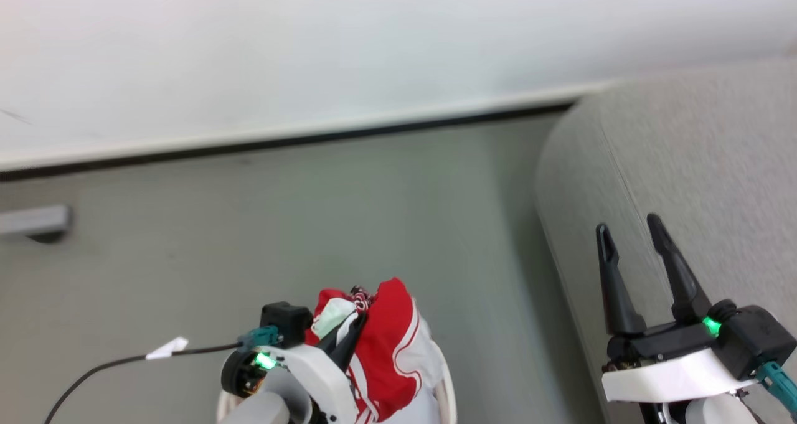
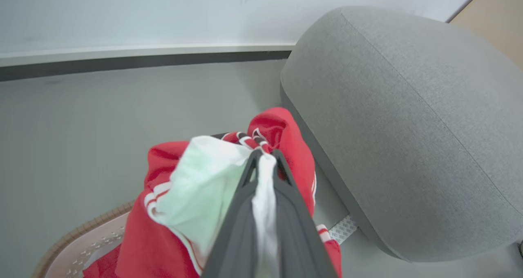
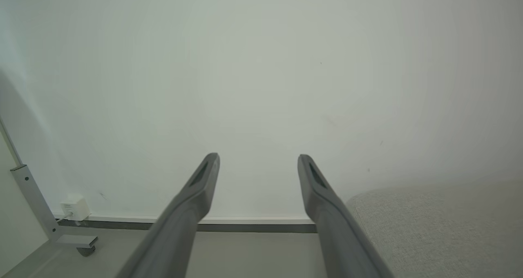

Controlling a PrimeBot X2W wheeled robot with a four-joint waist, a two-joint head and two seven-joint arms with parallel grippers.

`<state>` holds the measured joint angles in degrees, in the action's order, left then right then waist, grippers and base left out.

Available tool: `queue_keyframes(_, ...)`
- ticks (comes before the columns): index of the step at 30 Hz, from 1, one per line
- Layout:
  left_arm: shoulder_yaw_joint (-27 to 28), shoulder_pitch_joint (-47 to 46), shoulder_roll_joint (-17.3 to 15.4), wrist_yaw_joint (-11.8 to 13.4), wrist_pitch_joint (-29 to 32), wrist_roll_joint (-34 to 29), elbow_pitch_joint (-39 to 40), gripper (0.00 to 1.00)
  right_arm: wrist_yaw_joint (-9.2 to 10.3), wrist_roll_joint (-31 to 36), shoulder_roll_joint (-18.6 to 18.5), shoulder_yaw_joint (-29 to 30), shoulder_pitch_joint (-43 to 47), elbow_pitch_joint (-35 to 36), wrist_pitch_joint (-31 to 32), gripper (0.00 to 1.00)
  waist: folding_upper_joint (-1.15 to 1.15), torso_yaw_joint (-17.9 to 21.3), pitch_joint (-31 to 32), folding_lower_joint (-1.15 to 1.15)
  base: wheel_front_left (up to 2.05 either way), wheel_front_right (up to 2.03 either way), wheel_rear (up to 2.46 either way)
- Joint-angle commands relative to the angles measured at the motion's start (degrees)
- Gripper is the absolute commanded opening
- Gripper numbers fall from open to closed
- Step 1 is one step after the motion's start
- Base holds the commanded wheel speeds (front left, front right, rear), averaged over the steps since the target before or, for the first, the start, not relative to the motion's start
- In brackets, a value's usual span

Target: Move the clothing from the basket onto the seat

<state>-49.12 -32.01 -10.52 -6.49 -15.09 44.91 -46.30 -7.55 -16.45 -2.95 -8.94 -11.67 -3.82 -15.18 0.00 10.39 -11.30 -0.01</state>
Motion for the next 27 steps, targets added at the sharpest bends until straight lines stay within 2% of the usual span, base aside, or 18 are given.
queue_keyframes(1, 0.99, 1.74, -0.99, 0.48, -0.07, -1.04, 1.81, 0.0, 0.12, 0.18, -0.36, -0.17, 0.8, -0.34, 0.06, 1.0, 0.0, -3.62, 4.44, 0.01, 0.0, 0.0, 0.0)
queue_keyframes(9, 7.02, 4.61, -4.06, 3.06, -0.07, -4.43, 17.13, 0.0, 0.12, -0.66, -0.92, -0.93, 3.26, -0.87, 0.06, 1.0, 0.0, -6.21, 8.65, 0.01, 0.0, 0.0, 0.0)
queue_keyframes(20, 10.39, 2.3, -8.39, 8.69, 2.1, -5.52, 34.85, 0.0, 0.12, -1.17, -1.04, -2.77, 5.14, -1.49, 0.06, 1.0, 0.0, -7.73, 11.11, 0.01, 0.0, 0.0, 0.0)
queue_keyframes(27, 11.48, 1.49, -11.14, 12.0, 5.44, -6.35, 42.93, 0.0, 0.12, -1.53, -0.91, -3.08, 5.9, -1.44, 0.06, 1.0, 0.0, -8.17, 11.16, 0.01, 0.0, 0.0, 0.0)
